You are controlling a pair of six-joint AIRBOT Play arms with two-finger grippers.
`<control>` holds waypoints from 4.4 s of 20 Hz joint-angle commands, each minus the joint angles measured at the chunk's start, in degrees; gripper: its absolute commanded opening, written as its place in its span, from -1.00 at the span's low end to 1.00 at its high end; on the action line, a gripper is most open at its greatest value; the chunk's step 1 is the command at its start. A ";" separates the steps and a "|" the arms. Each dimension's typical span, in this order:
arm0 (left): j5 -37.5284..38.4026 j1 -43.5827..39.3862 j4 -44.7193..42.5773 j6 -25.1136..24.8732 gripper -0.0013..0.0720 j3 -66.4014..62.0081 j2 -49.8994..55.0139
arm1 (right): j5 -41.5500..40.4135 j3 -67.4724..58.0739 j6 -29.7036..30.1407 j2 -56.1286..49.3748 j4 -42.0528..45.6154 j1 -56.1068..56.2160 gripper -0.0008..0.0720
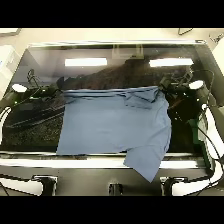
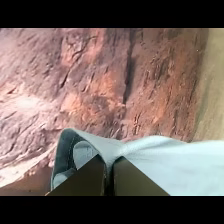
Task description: Fold the clothes and pants, and hang the long-sleeved shirts on hangers.
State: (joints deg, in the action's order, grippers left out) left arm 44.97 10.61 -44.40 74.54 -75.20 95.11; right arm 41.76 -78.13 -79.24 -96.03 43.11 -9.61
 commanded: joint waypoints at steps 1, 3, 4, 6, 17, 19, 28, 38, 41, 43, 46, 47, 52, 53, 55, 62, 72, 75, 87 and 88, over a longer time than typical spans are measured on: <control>3.91 1.77 0.04 -0.11 -0.91 -0.57 -1.05 | 5.09 -3.56 0.57 0.46 1.84 -1.07 -0.86; 13.05 3.67 -0.02 -2.10 -0.91 -3.28 -1.49 | 14.12 -6.40 0.17 2.08 4.28 -3.13 -0.86; 19.45 4.79 -0.20 -2.38 -0.91 -4.76 -1.49 | 20.20 -7.37 -1.64 3.17 6.36 -4.31 -0.86; 31.45 6.29 -0.61 -2.40 -0.91 -5.11 -1.38 | 33.79 -7.41 -7.74 4.68 13.22 -5.20 -0.86; 37.24 6.10 -10.97 -2.58 -0.91 6.75 0.39 | 37.13 5.25 -16.65 4.66 27.98 -0.42 -0.86; 36.85 6.10 -10.95 -2.56 -0.91 6.80 0.85 | 35.36 5.25 -17.62 4.52 27.56 -0.42 -0.86; 44.02 11.67 -12.44 -1.88 0.31 3.69 -2.51 | 50.42 -1.16 -14.32 6.88 26.86 -7.65 0.38; 35.91 15.12 -19.67 -7.37 0.19 42.82 -20.65 | 50.10 21.97 -11.32 19.96 35.34 -11.98 0.39; 35.80 15.12 -19.43 -7.72 0.07 44.52 -20.98 | 50.03 21.97 -11.37 20.09 34.64 -11.98 0.39; 33.92 15.10 -18.25 -7.65 0.02 44.61 -20.98 | 50.03 21.97 -11.37 20.09 33.94 -11.98 0.39; 30.86 14.99 -15.45 -7.15 -0.27 44.59 -20.98 | 50.16 21.97 -11.34 20.09 33.81 -11.98 0.38; 30.47 15.02 -15.30 -7.06 -0.28 44.57 -20.98 | 50.18 21.97 -11.34 20.09 33.81 -11.98 0.38; 30.77 15.15 -15.32 -7.08 -0.30 44.54 -21.00 | 50.18 21.97 -11.32 20.09 33.83 -11.98 0.38; 30.93 15.15 -15.32 -7.08 -0.41 44.54 -21.00 | 50.03 21.97 -11.32 20.09 33.83 -11.98 0.38; 31.69 15.12 -15.30 -7.08 -0.71 44.59 -21.00 | 49.75 21.97 -11.34 20.09 33.83 -11.98 0.38; 32.98 15.12 -15.30 -7.15 -0.91 44.57 -21.00 | 46.60 32.85 -9.35 21.73 32.15 -11.98 0.39; 33.00 15.12 -15.30 -7.08 -0.91 44.57 -21.86 | 35.93 46.51 -2.51 21.73 18.34 -11.98 0.24; 33.05 15.12 -15.28 -7.08 -0.91 44.57 -21.94 | 37.24 48.28 -2.47 21.75 17.55 -11.98 -0.52; 32.96 8.94 -8.09 -3.15 -0.91 20.65 -17.79 | 36.92 10.88 -6.03 14.45 16.35 -1.60 -0.86; 32.70 8.04 -8.09 -2.25 -0.91 17.05 -15.19 | 36.72 5.92 -7.37 11.23 16.70 -0.79 -0.86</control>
State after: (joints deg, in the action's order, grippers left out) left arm 78.89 21.41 -53.65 70.11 -49.67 75.40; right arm 80.84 -60.10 -83.81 -79.18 59.29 -14.13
